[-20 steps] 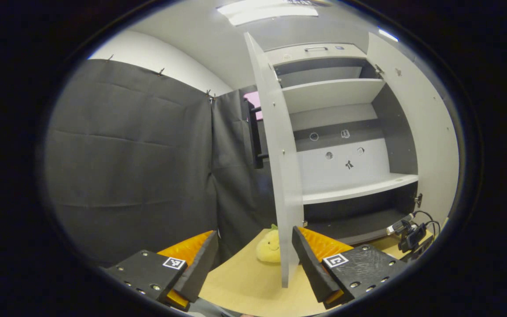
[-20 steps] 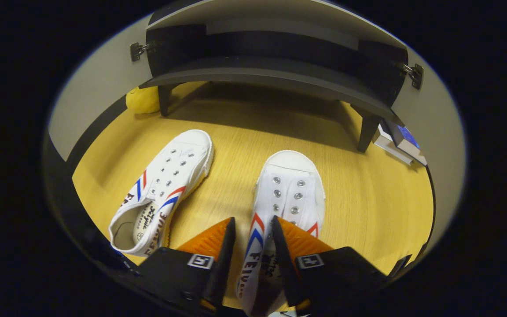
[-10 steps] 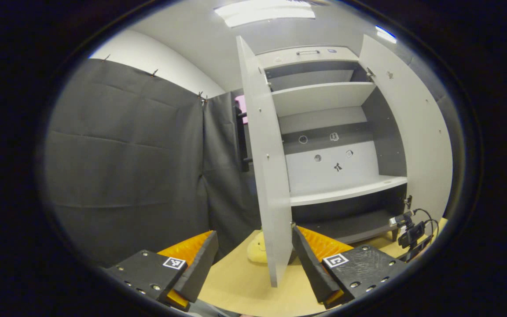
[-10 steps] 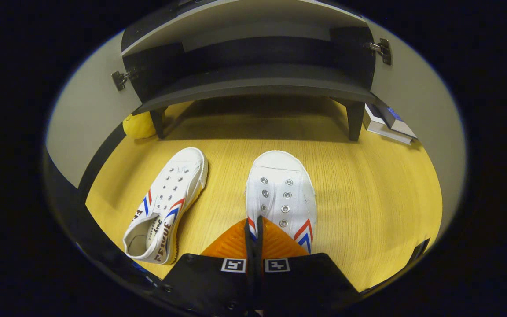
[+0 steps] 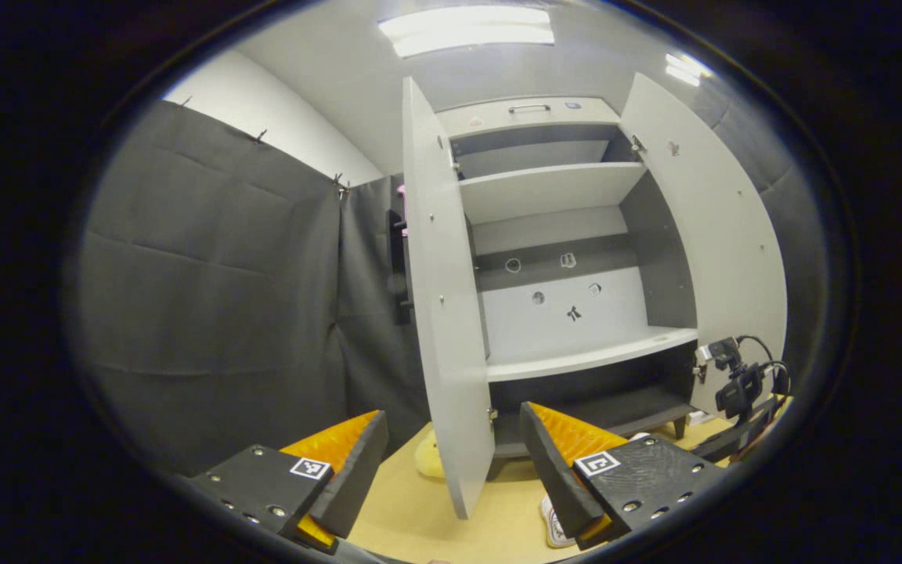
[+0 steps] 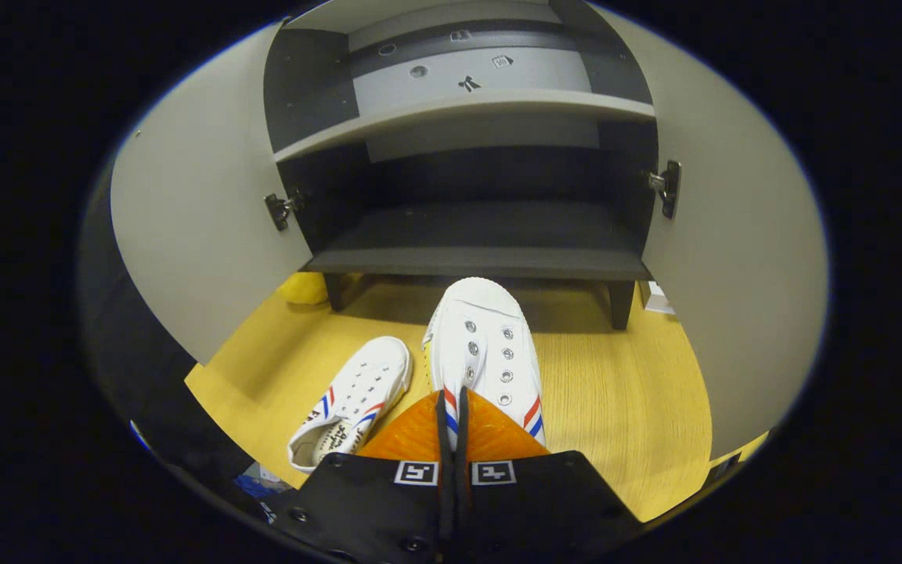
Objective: Grab one shoe with the right hand and put it into the shoe cabinet, grab the other shoe with the left hand and put it into the shoe cabinet; then close the right door with the right hand and the left door with the left hand.
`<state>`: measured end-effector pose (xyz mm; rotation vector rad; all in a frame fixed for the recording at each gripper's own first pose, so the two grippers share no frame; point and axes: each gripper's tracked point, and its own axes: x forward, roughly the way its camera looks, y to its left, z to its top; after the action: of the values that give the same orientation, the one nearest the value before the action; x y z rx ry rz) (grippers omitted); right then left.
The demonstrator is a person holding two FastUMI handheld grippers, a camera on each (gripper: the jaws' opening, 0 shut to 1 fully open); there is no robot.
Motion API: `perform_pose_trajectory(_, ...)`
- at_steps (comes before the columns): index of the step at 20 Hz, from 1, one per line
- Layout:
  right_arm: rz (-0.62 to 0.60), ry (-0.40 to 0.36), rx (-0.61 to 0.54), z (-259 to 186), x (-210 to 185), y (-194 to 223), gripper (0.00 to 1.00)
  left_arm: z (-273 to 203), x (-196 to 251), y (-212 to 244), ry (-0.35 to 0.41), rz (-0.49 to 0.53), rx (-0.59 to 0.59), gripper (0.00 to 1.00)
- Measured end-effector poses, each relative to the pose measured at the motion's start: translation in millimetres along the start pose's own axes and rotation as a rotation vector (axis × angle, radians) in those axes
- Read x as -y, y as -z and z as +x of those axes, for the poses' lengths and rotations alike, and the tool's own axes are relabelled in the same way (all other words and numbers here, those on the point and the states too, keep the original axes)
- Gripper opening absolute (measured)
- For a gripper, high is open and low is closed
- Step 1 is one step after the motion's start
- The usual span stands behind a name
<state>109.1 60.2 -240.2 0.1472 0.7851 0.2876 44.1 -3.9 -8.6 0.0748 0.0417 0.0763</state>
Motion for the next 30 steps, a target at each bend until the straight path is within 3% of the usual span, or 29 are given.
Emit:
perform_pose_trajectory(9,0.009,-0.083,0.219,-53,-30,-106,0.01,4,6,-1,0.031,-0.023,0.017,0.99)
perform_pose_trajectory(15,0.017,-0.077,0.33,-69,-25,-164,0.0,7,4,1,0.025,-0.021,0.015,0.99)
perform_pose_trajectory(20,0.032,-0.052,0.427,-62,-9,-229,0.01,10,-1,4,-0.002,-0.003,0.007,0.99)
perform_pose_trajectory(30,0.105,-0.039,0.494,-19,17,-336,0.0,13,-19,4,-0.071,0.053,-0.015,0.97)
